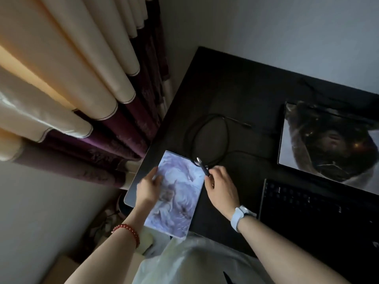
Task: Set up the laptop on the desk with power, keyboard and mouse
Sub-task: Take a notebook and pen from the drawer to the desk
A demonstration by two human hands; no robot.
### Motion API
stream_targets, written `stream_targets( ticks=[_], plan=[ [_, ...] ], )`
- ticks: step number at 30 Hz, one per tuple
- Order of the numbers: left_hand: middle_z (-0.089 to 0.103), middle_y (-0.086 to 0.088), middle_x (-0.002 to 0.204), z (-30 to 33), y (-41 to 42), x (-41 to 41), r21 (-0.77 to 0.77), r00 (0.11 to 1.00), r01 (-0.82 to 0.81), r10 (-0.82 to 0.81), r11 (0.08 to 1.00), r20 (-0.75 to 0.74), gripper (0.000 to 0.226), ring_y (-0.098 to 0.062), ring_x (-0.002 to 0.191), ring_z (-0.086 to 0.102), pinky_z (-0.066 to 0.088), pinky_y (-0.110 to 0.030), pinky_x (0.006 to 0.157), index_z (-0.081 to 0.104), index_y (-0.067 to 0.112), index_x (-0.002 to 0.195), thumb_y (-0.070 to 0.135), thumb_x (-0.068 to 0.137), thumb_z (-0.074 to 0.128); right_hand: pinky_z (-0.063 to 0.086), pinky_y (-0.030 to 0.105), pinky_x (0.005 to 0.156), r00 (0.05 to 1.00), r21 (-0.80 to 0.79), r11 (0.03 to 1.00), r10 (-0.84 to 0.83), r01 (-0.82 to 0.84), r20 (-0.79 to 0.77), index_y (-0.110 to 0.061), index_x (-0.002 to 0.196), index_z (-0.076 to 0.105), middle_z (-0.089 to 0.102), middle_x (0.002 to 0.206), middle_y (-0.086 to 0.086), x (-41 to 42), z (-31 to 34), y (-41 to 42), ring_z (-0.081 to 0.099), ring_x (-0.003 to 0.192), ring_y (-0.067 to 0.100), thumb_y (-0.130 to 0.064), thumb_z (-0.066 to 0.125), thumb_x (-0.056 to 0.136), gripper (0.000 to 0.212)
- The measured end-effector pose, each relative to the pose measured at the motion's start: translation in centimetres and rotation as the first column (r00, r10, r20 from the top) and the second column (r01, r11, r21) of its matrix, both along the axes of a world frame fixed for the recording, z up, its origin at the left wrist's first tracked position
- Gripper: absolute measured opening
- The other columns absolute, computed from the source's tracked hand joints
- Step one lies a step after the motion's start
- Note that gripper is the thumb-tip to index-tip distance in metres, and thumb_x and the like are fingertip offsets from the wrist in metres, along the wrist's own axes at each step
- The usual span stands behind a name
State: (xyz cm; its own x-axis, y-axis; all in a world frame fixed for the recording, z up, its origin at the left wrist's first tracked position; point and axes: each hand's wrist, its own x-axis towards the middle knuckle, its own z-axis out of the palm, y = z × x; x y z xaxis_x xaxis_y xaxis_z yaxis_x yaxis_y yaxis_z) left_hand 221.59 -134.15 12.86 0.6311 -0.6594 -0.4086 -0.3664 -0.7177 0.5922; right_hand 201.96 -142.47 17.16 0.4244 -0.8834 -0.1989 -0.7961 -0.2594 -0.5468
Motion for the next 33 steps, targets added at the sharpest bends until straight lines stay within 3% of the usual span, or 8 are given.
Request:
stream_targets(
  ticks=[5,9,12,15,18,20,24,33],
  plan=[
    [0.051,-0.022,0.12,-0.3,-4.5,0.7,-0.016,0.997,0.045,-0.044,0.999,0.063,0.042,-0.038,0.105,0.053,0.041,-0.038,0.093,0.042,0.02,0.138,0.019,0.096,0.042,0.049,0.039,0.083,0.99,-0.109,0.987,0.106,-0.116,-0.09,-0.007,0.107,0.057,0.046,0.132,0.009,2.0,-0.6,-3.0,0.05,0.111,0.026,-0.023,0.047,0.093,0.024],
    [0.042,-0.021,0.118,-0.1,-6.9,0.4,-0.071,0.996,0.031,-0.025,0.997,0.088,0.043,-0.039,0.096,0.052,0.04,-0.038,0.091,0.04,0.019,0.139,0.016,0.096,0.041,0.047,0.041,0.074,0.994,-0.089,0.993,-0.086,0.079,-0.074,-0.004,0.102,0.059,0.056,0.105,0.014,2.1,-0.8,-4.5,0.053,0.1,0.029,-0.022,0.05,0.091,0.022],
    [0.039,-0.021,0.119,0.0,-7.5,-0.3,-0.068,0.995,0.017,-0.01,0.998,0.102,0.045,-0.037,0.108,0.044,0.035,-0.042,0.1,0.039,0.016,0.139,0.012,0.094,0.042,0.045,0.04,0.069,0.978,0.005,0.979,-0.203,0.204,-0.046,-0.003,0.096,0.057,0.058,0.095,0.014,1.2,-1.3,-3.7,0.055,0.092,0.03,-0.022,0.05,0.092,0.021],
    [0.041,-0.019,0.113,0.0,-6.2,-1.0,-0.041,0.976,0.07,-0.06,0.997,0.208,0.047,-0.035,0.104,0.041,0.034,-0.047,0.095,0.036,0.02,0.14,0.015,0.094,0.045,0.043,0.032,0.063,0.947,0.09,0.945,-0.319,0.314,0.044,-0.002,0.092,0.058,0.059,0.09,0.014,-0.2,-1.8,-1.6,0.059,0.08,0.03,-0.019,0.053,0.091,0.018],
    [0.036,-0.008,0.106,-0.6,-3.9,-0.8,-0.136,0.994,0.073,-0.061,0.988,0.094,0.046,-0.02,0.093,0.038,0.033,-0.032,0.095,0.037,0.025,0.14,0.015,0.095,0.044,0.038,0.026,0.065,0.904,0.184,0.893,-0.425,0.41,0.048,-0.001,0.095,0.059,0.063,0.09,0.016,-1.2,-2.6,0.3,0.062,0.084,0.032,-0.017,0.054,0.09,0.018],
    [0.033,-0.004,0.108,-0.9,-2.4,-0.7,-0.176,0.998,0.057,-0.056,0.983,0.013,0.045,-0.012,0.092,0.038,0.031,-0.023,0.097,0.039,0.025,0.138,0.011,0.096,0.044,0.042,0.029,0.072,0.89,0.258,0.859,-0.456,0.441,-0.002,-0.002,0.111,0.055,0.066,0.1,0.017,-1.5,-2.9,0.9,0.061,0.095,0.034,-0.017,0.053,0.09,0.026],
    [0.034,-0.01,0.114,-1.2,-0.2,-0.4,-0.191,0.988,0.148,-0.136,0.97,0.071,0.049,-0.017,0.1,0.041,0.027,-0.019,0.096,0.04,0.017,0.139,0.002,0.093,0.048,0.046,0.035,0.086,0.918,0.331,0.86,-0.39,0.389,-0.064,-0.007,0.131,0.041,0.062,0.117,0.016,-0.7,-3.0,1.4,0.058,0.108,0.032,-0.019,0.054,0.09,0.044],
    [0.045,-0.009,0.106,-0.1,1.2,1.3,-0.167,0.972,0.216,-0.197,0.962,0.128,0.042,-0.018,0.091,0.048,0.031,-0.012,0.082,0.053,0.008,0.128,-0.005,0.089,0.052,0.049,0.04,0.089,0.937,0.371,0.863,-0.344,0.342,-0.065,-0.008,0.127,0.043,0.061,0.118,0.015,2.1,-2.6,1.4,0.057,0.109,0.031,-0.013,0.054,0.089,0.04]
  ],
)
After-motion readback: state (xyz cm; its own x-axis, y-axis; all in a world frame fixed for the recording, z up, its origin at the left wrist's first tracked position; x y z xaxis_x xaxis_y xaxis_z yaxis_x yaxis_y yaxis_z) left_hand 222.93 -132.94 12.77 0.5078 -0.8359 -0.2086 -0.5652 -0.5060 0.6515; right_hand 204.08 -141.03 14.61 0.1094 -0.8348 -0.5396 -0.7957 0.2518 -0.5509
